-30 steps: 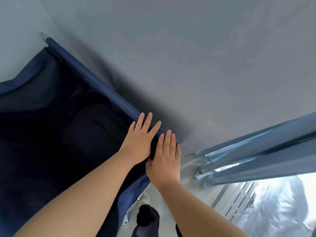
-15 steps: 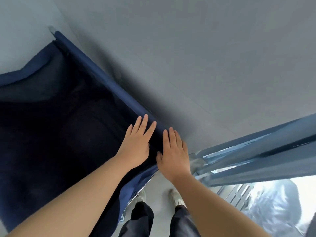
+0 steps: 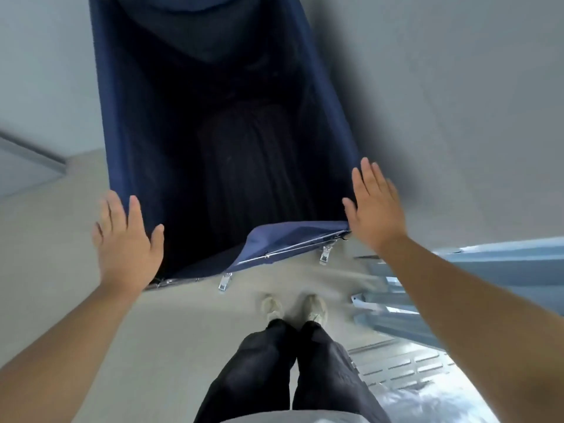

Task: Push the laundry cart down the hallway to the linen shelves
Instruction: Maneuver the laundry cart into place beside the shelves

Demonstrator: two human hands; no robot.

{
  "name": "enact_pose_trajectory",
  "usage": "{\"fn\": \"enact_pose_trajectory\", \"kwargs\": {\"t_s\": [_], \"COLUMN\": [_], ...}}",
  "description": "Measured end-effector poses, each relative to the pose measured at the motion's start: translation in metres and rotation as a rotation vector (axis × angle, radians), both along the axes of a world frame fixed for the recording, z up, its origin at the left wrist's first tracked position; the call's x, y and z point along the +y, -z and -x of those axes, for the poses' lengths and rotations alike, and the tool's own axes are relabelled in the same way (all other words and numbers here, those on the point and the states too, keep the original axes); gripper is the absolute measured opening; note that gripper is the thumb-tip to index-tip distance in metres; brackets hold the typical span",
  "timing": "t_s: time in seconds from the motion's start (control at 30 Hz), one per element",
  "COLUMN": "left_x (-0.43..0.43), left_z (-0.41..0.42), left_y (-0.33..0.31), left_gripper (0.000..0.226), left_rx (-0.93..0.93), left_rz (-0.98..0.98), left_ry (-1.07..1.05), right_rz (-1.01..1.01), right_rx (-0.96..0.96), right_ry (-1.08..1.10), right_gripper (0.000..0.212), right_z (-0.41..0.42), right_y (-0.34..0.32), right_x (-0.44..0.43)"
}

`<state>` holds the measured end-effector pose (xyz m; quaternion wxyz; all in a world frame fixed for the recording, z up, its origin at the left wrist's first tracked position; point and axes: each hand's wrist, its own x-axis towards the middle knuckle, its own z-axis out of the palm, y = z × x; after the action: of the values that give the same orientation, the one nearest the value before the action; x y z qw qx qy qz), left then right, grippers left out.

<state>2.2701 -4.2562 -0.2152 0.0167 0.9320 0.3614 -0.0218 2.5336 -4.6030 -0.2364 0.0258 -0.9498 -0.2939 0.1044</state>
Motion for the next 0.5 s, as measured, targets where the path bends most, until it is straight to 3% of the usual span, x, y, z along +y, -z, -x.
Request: {"fn": "enact_pose_trajectory", "kwargs": {"t_s": [0.5], "left_x": [0.007], "left_z": [0.045], "left_y": [0.050], "left_gripper": [0.070], "left_rx": [-0.049], "left_rz": [0.021], "left_ry": [-0.041], "right_rz": [0.147], "right_rx": [-0.087], "right_ry": [-0.006], "right_gripper": [0.068], "right_z": [0.019], "right_y": [0.012], "right_x": [0.018]}}
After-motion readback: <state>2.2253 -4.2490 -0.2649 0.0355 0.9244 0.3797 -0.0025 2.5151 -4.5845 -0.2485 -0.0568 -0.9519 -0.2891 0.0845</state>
